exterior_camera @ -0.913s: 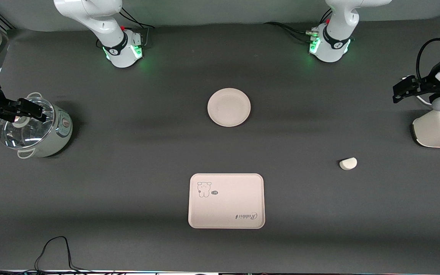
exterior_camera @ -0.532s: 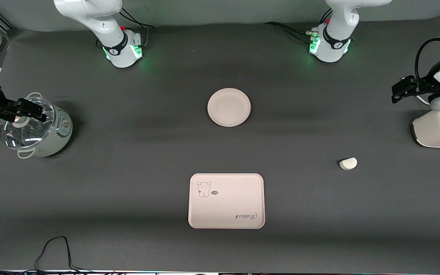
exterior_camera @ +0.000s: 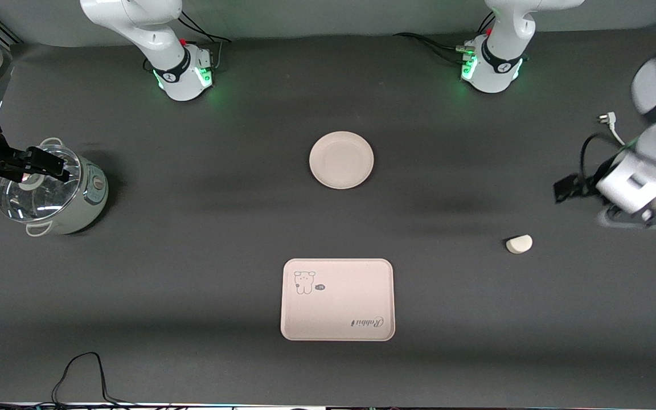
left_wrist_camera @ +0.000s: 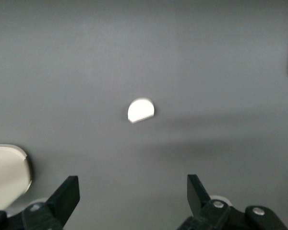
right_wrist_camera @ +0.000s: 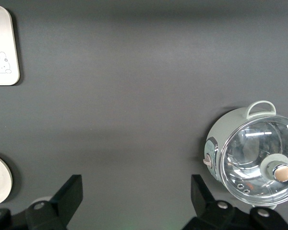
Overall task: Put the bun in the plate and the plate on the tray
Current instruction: 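Lower the left gripper onto the white bun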
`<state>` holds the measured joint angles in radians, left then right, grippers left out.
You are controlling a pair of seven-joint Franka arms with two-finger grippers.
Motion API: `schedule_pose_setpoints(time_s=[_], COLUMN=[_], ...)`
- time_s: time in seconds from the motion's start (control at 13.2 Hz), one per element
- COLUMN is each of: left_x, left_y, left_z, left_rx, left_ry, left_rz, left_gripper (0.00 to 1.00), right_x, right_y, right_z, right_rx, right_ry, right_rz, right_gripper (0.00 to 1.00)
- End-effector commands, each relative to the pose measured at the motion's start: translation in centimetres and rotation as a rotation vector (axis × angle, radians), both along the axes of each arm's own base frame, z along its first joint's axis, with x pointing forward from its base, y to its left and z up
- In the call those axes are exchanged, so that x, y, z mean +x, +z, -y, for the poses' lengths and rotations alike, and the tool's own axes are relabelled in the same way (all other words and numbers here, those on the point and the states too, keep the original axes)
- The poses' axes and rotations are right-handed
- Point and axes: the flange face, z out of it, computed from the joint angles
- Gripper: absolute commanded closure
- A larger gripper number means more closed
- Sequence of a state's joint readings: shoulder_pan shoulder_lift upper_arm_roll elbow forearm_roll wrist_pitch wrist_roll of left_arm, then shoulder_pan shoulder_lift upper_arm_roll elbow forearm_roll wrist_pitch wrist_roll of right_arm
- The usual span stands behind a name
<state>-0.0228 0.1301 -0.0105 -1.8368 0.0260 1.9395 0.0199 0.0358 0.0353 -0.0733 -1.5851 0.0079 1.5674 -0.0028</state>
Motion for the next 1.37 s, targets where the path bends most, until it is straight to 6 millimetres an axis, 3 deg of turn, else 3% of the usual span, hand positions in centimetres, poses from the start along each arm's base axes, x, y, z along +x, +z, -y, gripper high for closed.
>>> schedule_pose_setpoints(time_s=[0.0,0.23,0.46,0.61,0.84,1.29], left_x=[2.5,4.5,4.8,3.7,1.2,-0.1], left_y=[-7.5,-15.0,-20.4,-22.1,-24.7,-24.8], left_z=[0.5,0.4,-1.1,-2.6,-2.8,-2.3], left_rx=[0.004,0.0,0.002,0.001,-0.001,-0.005], left_ry=[-0.026,-0.059,-0.149,-0.163,-0.165,-0.174], left_rz=[0.013,0.044,0.034,0.03,0.064,0.043], left_gripper=[0.0,0.0,0.0,0.0,0.0,0.0], right_x=[-0.2,-0.2,-0.4,-0.4,-0.3,-0.3], right_y=[0.0,0.1,0.5,0.8,0.4,0.3], right_z=[0.2,0.2,0.2,-0.1,0.0,0.0], right_rx=[-0.012,-0.012,-0.011,-0.011,-0.013,-0.013], right_ry=[0.011,0.011,0.011,0.014,0.014,0.012], right_rz=[0.006,0.008,0.014,0.019,0.011,0.011], right_gripper=[0.0,0.0,0.0,0.0,0.0,0.0])
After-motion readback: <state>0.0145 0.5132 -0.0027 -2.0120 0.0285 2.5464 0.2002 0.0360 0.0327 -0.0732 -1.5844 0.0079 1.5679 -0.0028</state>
